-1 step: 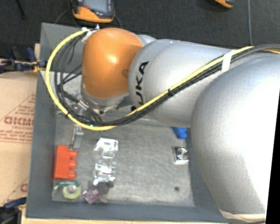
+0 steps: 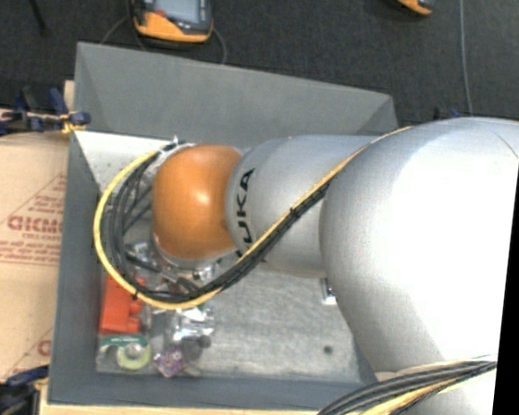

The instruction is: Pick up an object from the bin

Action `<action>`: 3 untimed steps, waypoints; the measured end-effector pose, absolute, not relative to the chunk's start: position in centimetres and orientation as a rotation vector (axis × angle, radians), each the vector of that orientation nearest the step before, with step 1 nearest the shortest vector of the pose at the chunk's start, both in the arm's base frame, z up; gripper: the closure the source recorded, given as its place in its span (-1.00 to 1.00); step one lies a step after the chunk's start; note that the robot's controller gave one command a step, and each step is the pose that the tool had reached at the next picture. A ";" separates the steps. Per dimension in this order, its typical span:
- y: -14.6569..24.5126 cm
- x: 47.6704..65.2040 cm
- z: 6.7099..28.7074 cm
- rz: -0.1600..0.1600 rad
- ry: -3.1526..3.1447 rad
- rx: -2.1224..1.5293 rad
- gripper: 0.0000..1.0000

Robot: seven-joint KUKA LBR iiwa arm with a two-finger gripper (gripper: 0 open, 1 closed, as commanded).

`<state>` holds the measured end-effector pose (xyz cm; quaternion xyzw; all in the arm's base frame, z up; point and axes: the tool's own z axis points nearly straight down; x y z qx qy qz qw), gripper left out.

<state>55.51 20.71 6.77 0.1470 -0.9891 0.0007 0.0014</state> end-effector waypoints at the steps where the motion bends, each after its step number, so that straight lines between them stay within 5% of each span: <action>1: 20.8 55.7 7.1 -0.003 -3.112 0.455 1.00; 2: 22.3 54.7 21.8 -0.003 -3.116 0.487 1.00; 3: 22.2 54.5 21.2 -0.002 -3.108 0.484 -1.00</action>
Offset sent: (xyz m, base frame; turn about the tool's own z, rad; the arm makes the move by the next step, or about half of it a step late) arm 0.0000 0.0000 0.0000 0.0000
